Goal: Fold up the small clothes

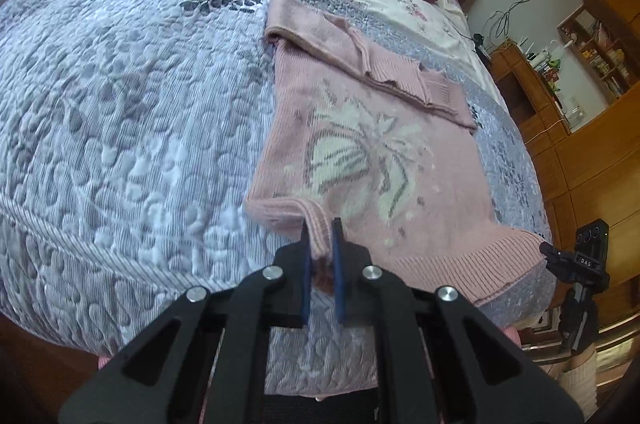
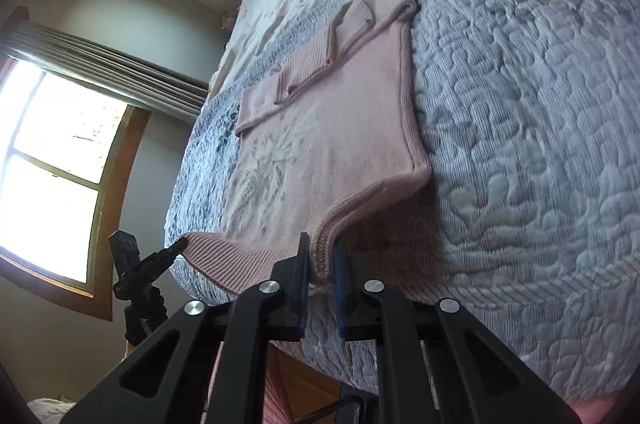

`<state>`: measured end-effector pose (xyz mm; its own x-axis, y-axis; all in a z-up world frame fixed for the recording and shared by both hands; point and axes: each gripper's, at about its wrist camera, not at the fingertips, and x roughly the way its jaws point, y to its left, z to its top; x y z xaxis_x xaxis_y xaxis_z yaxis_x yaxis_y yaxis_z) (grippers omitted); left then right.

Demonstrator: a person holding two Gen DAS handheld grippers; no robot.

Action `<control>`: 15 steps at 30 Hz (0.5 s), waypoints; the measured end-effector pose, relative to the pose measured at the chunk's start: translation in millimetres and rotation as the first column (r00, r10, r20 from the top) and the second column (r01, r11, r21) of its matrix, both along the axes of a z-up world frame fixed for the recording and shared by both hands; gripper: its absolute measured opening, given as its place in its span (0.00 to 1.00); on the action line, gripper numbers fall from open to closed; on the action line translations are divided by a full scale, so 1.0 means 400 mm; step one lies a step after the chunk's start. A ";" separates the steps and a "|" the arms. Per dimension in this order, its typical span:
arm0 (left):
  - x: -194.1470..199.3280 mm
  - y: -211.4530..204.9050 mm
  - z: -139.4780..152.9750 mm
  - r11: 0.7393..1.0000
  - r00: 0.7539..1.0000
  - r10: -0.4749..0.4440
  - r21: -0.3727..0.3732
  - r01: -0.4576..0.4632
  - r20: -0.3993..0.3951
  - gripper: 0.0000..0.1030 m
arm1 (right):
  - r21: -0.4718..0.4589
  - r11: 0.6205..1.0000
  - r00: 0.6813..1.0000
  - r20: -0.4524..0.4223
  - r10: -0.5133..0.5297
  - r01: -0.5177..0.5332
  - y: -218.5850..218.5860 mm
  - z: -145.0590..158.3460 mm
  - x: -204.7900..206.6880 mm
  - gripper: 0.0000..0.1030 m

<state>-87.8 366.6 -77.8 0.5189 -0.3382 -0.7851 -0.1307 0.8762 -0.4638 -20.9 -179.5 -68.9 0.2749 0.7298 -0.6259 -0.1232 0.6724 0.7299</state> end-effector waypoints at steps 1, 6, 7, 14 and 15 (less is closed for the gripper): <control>0.018 0.000 0.004 1.000 1.000 0.001 0.003 -0.001 0.006 0.07 | 0.001 1.000 1.000 0.001 -0.001 0.001 0.000 0.005 0.017 0.10; 0.109 0.021 -0.009 1.000 1.000 0.029 0.010 -0.029 0.004 0.07 | 0.015 0.999 0.999 -0.030 -0.029 0.029 0.003 -0.001 0.114 0.10; 0.127 0.027 -0.018 0.999 0.999 0.040 0.009 -0.040 -0.002 0.07 | 0.019 0.999 0.999 -0.039 -0.035 0.036 0.002 -0.006 0.133 0.10; 0.244 0.054 -0.094 0.996 0.994 0.090 0.028 -0.089 -0.066 0.07 | -0.024 0.997 0.992 -0.108 -0.069 0.067 0.013 -0.067 0.259 0.10; 0.259 0.055 -0.107 0.995 0.992 0.095 0.035 -0.093 -0.079 0.07 | -0.037 0.997 0.990 -0.118 -0.072 0.068 0.021 -0.076 0.278 0.10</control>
<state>15.9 388.5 -120.7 0.4818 -0.2655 -0.8351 -0.2489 0.8723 -0.4209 90.4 -171.1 -99.4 0.2467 0.6900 -0.6804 0.0113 0.7000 0.7140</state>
